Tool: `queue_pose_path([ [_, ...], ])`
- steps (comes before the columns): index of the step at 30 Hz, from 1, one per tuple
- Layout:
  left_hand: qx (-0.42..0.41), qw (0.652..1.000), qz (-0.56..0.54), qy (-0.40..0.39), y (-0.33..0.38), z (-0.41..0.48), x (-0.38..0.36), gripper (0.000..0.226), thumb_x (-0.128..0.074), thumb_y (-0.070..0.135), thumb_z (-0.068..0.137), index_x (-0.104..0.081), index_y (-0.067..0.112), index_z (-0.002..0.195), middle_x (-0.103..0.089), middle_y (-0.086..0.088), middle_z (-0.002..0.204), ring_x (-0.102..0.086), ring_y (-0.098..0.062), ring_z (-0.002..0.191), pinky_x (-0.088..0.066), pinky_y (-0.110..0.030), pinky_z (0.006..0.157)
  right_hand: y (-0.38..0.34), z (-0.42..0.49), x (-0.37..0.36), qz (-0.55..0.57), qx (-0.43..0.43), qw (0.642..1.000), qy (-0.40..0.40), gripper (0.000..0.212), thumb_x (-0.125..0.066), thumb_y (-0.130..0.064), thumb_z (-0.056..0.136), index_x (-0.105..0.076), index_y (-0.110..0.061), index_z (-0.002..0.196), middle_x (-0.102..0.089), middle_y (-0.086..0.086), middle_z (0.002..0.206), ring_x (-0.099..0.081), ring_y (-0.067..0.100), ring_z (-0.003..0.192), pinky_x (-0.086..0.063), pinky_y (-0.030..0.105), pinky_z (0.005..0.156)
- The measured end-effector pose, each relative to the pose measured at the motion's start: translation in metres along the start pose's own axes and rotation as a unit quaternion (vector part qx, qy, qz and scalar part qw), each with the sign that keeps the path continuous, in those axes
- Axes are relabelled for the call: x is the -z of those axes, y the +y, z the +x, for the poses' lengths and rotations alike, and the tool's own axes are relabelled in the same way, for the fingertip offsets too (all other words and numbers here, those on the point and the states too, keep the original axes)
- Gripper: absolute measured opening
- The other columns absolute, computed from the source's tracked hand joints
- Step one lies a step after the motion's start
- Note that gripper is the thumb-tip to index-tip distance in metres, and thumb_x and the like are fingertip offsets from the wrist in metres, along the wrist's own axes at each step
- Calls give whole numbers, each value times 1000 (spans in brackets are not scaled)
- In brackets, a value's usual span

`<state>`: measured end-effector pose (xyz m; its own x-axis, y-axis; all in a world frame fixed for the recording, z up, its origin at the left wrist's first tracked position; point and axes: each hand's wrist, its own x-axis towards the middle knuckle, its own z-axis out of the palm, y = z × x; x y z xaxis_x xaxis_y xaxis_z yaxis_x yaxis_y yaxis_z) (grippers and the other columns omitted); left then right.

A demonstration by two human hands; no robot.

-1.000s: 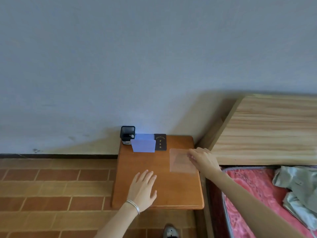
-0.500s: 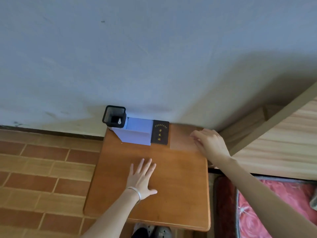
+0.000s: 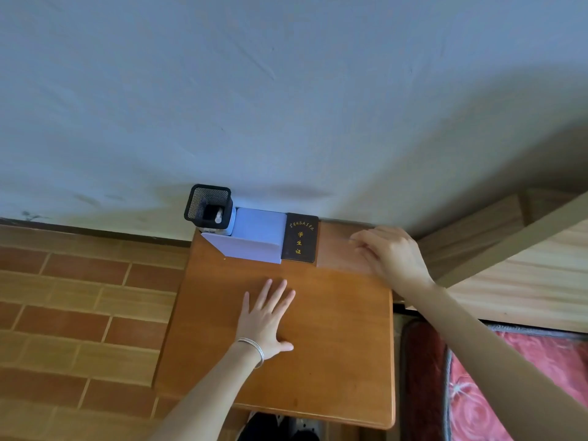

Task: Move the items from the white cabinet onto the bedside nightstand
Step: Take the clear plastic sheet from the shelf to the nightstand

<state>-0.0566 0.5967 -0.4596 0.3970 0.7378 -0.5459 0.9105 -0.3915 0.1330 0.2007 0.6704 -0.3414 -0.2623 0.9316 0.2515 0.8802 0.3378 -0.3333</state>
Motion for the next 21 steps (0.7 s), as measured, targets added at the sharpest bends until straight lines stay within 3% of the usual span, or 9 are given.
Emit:
queue_pose_path([
  [4, 1, 1000, -4, 9, -1, 0, -1, 108, -58, 71, 73, 11, 36, 148, 32, 9, 147, 23, -24, 140, 0, -56, 111, -5, -5, 1, 12, -1, 1000, 6, 15, -65, -8, 69, -69, -15, 83, -67, -5, 73, -50, 12, 75, -45, 22, 58],
  [10, 5, 1000, 1, 4, 0, 0, 1, 107, -55, 72, 74, 14, 36, 147, 34, 9, 146, 22, -24, 141, -1, -55, 112, -7, -6, -1, 15, 3, 1000, -28, 22, -74, 2, 69, -67, -14, 83, -68, -4, 75, -60, 22, 70, -45, 24, 58],
  [14, 5, 1000, 2, 2, 0, -1, 1, 107, -56, 71, 74, 13, 36, 147, 29, 8, 151, 22, -24, 141, -1, -56, 112, -10, 2, 2, 24, -9, 999, -20, 12, -61, -9, 74, -68, -15, 82, -67, -4, 72, -61, 23, 69, -49, 26, 58],
  [17, 7, 1000, 4, -1, 1, -2, 3, 107, -57, 71, 74, 14, 36, 147, 26, 7, 153, 22, -24, 141, -2, -55, 113, -9, 8, 1, 26, -14, 999, -24, 20, -50, -19, 79, -69, -15, 84, -67, -2, 71, -62, 24, 67, -49, 29, 60],
  [21, 6, 1000, 10, -19, 5, -3, 10, 103, -60, 62, 78, 10, 33, 148, 23, 5, 155, 19, -25, 142, -7, -53, 113, -12, 5, 4, 7, -64, 995, -70, 18, -68, -7, 76, -69, -18, 91, -66, 1, 71, -61, 28, 70, -43, 27, 57],
])
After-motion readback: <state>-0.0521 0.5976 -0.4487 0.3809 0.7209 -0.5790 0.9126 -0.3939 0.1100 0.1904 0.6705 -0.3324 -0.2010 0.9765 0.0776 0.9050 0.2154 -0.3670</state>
